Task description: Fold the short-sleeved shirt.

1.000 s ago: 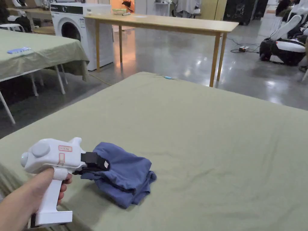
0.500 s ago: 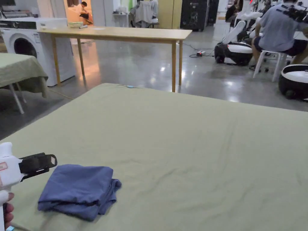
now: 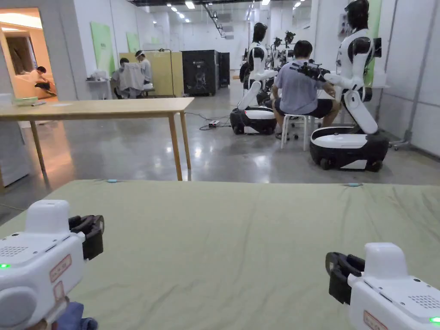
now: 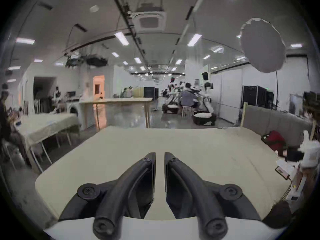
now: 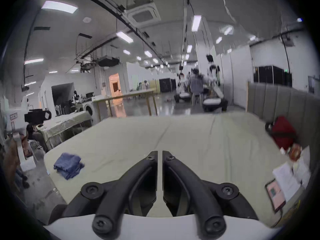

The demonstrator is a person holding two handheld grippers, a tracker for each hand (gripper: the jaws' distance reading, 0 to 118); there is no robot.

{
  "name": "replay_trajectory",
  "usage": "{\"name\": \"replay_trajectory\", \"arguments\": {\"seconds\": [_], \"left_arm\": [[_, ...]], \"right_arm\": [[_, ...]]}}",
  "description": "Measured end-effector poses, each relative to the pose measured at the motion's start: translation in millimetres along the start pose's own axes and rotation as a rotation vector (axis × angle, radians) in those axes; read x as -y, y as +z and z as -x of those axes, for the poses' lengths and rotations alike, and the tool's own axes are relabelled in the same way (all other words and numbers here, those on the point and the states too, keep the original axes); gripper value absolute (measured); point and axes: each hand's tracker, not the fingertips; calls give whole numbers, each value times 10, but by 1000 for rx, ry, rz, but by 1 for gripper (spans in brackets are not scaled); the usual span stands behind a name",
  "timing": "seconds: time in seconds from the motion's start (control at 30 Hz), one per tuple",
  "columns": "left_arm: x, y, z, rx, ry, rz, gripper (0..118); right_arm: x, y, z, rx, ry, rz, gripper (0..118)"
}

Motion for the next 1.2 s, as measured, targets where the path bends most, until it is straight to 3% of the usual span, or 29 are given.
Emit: {"name": "replay_trajectory", "arguments": {"seconds": [0.3, 1.07, 1.2], "left_arm": [[-156, -455, -764, 76, -31, -46, 11], [-375, -586, -857, 80, -13, -104, 11], [-392, -588, -854, 78, -17, -104, 26]], "right_arm": [[-744, -373, 74, 123, 184, -138, 6], [-967, -312, -28, 158, 154, -178, 7], [-989, -311, -34, 165, 153, -182, 14]]}}
